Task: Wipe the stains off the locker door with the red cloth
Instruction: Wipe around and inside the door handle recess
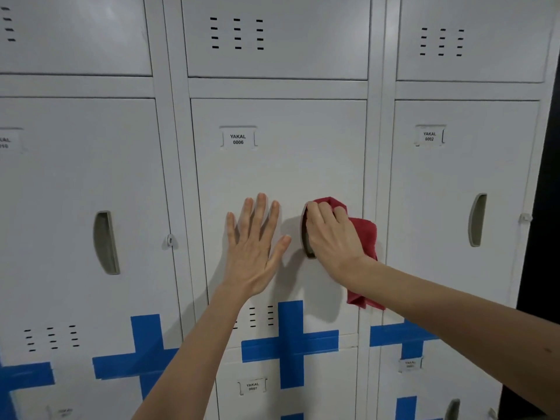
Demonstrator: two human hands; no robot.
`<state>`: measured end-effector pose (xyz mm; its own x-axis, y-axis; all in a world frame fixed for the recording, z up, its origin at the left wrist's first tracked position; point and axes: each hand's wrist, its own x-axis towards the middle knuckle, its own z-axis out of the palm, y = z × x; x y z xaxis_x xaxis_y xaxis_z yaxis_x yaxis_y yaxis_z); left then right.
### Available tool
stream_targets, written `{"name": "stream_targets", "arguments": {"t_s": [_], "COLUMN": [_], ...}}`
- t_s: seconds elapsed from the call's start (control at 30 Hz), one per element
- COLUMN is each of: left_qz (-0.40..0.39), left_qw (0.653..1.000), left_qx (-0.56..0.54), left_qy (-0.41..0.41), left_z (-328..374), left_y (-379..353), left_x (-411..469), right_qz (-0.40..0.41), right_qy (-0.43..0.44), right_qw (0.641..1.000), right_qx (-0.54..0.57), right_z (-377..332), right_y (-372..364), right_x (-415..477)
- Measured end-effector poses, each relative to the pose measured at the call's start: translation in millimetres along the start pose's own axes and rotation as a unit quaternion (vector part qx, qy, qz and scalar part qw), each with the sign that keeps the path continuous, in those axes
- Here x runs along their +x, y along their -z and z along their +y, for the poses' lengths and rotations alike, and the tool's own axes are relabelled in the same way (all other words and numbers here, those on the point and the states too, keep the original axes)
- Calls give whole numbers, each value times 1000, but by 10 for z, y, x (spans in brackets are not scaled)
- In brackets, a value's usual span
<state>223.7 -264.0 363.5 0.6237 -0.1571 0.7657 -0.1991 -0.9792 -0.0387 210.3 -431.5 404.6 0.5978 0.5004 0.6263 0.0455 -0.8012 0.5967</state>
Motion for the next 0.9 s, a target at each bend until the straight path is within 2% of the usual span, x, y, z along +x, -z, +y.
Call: {"name": "stream_targets", "arguments": {"t_s": [0.13, 0.37, 0.47, 0.57, 0.9], "left_qz": [9, 8, -3, -7, -7], "left_qw": [1000, 1000, 1000, 1000, 1000], "left_qx": [5, 17, 9, 12, 22], "left_qy": [-11, -5, -8, -6, -11], "left_z": [-40, -36, -42, -44, -54], "left_y": [-18, -33, 2, 31, 58], "left_x": [-2, 5, -4, -16, -27], "right_qz": [-1, 6, 38, 30, 39], "right_qy": [-2, 54, 48, 46, 56], "right_qw": [1000, 998, 998, 998, 998], "right_qx": [7, 27, 9, -3, -9], "right_z": [-40, -31, 170, 317, 230], "right_y": [-31, -210, -28, 90, -80], "right_x": [-28, -207, -15, 128, 23]}}
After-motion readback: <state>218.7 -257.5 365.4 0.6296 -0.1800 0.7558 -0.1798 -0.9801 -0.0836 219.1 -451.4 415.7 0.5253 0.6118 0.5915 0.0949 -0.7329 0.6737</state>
